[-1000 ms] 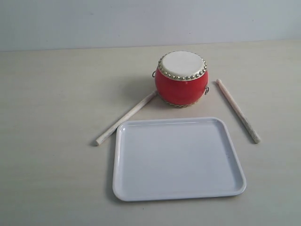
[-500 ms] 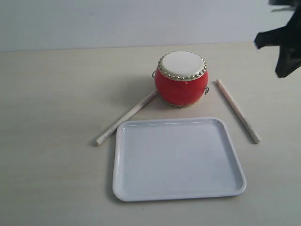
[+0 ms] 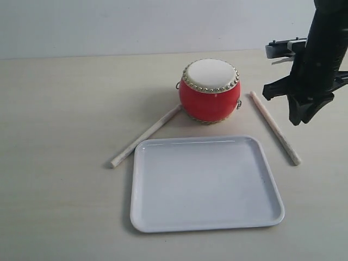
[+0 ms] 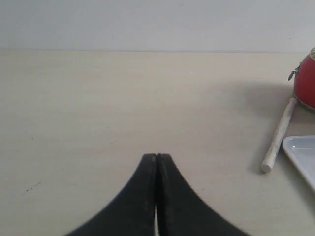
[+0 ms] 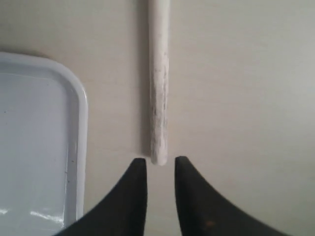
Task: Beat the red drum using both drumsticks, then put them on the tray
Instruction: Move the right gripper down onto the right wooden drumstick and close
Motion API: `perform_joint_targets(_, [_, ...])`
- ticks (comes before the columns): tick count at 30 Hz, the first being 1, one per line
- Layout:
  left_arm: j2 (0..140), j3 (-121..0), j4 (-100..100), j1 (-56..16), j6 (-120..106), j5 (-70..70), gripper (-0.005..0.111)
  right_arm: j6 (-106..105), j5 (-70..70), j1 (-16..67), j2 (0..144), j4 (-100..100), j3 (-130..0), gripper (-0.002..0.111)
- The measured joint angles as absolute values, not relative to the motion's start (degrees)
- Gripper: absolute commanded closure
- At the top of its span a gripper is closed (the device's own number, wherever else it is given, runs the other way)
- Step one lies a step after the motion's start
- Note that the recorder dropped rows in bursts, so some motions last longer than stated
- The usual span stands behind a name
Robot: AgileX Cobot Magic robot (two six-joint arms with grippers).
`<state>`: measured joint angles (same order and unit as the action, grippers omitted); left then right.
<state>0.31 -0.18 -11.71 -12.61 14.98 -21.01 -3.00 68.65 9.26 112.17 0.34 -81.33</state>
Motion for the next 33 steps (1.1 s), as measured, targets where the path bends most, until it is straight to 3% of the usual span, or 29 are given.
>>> perform_joint_targets(12, [0.3, -0.2, -11.7, -12.6, 15.0, -21.0, 0.107, -4.1, 53.9, 9.3, 112.1, 1.0, -71.5, 0.07])
perform_joint_targets(33, [0.3, -0.2, -11.7, -12.6, 15.0, -21.0, 0.107, -4.4, 49.6, 9.3, 116.1, 1.6, -70.5, 0.07])
